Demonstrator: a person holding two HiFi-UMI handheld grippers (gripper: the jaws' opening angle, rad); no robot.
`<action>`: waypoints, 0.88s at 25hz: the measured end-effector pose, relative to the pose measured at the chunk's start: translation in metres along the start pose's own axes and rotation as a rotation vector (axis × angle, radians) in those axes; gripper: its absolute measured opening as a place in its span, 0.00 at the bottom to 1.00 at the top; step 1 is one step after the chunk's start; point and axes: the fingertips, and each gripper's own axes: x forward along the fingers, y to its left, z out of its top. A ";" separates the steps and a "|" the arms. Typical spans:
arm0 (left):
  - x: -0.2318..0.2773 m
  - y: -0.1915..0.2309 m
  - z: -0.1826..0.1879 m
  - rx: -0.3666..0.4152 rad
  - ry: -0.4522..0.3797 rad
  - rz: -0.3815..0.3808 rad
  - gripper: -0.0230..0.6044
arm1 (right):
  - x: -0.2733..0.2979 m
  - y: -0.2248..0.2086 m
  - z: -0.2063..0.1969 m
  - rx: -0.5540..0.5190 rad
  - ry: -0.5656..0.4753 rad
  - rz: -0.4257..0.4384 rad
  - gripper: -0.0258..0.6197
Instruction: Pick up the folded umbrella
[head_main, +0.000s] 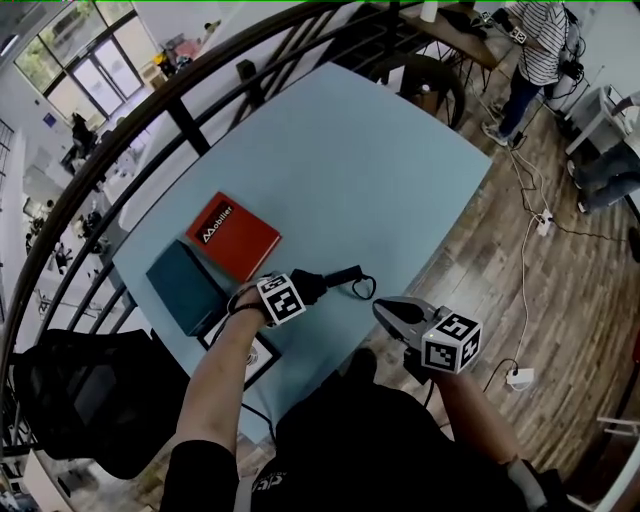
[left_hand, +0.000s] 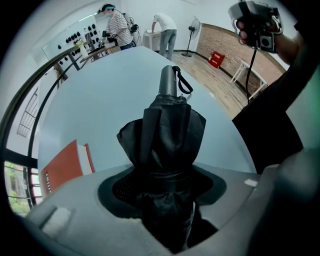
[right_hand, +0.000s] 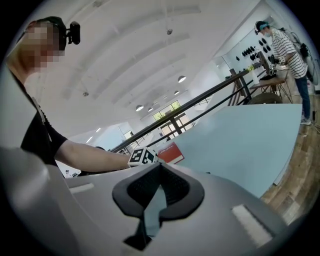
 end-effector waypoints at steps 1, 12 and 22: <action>-0.004 0.001 0.004 -0.021 -0.026 0.003 0.46 | -0.002 -0.001 0.000 0.005 -0.004 -0.001 0.04; -0.109 0.024 0.054 -0.279 -0.412 0.089 0.46 | -0.004 -0.002 0.022 -0.023 -0.030 0.022 0.04; -0.224 0.016 0.073 -0.359 -0.788 0.174 0.47 | 0.013 0.008 0.070 -0.133 -0.067 0.052 0.04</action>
